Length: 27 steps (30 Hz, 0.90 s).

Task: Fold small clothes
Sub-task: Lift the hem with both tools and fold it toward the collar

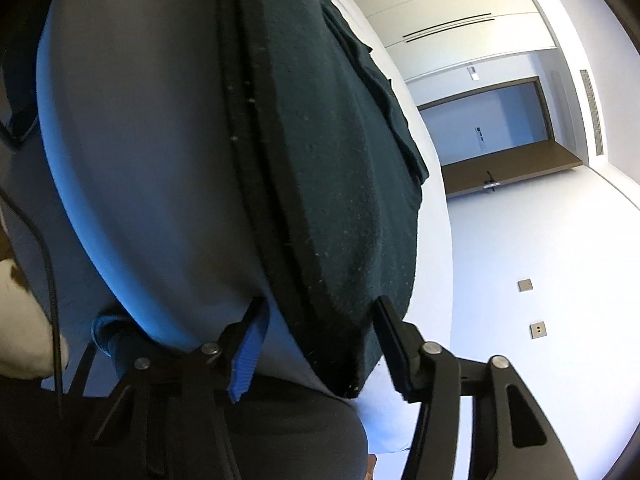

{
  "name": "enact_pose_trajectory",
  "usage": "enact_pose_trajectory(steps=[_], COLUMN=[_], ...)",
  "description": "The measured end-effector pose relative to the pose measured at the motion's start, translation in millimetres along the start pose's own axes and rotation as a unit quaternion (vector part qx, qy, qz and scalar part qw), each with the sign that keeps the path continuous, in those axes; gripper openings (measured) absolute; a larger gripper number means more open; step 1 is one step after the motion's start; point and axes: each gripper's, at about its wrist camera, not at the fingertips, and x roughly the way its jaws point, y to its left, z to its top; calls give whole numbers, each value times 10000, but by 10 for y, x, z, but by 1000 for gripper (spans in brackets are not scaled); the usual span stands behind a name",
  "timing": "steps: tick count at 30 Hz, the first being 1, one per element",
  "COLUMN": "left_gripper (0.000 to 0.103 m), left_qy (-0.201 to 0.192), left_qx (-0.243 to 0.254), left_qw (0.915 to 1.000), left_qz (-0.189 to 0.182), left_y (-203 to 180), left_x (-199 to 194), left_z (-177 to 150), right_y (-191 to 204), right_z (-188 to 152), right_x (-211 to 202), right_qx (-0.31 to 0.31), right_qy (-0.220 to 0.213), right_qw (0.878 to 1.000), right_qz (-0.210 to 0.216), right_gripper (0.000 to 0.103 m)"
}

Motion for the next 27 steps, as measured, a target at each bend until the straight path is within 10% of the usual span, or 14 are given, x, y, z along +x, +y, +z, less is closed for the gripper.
enact_pose_trajectory(steps=[11, 27], left_gripper=[5, 5], left_qy=[178, 933], left_qx=[134, -575], left_qw=[9997, 9928], left_qz=[-60, -475], left_y=[-61, 98], left_x=[84, 402], left_z=[-131, -212], right_y=[-214, -847], right_z=[-44, -33], right_x=[-56, 147], right_qx=[392, 1785], right_qy=[-360, -216], right_qw=[9978, 9829], right_qz=[-384, 398], right_gripper=[14, 5])
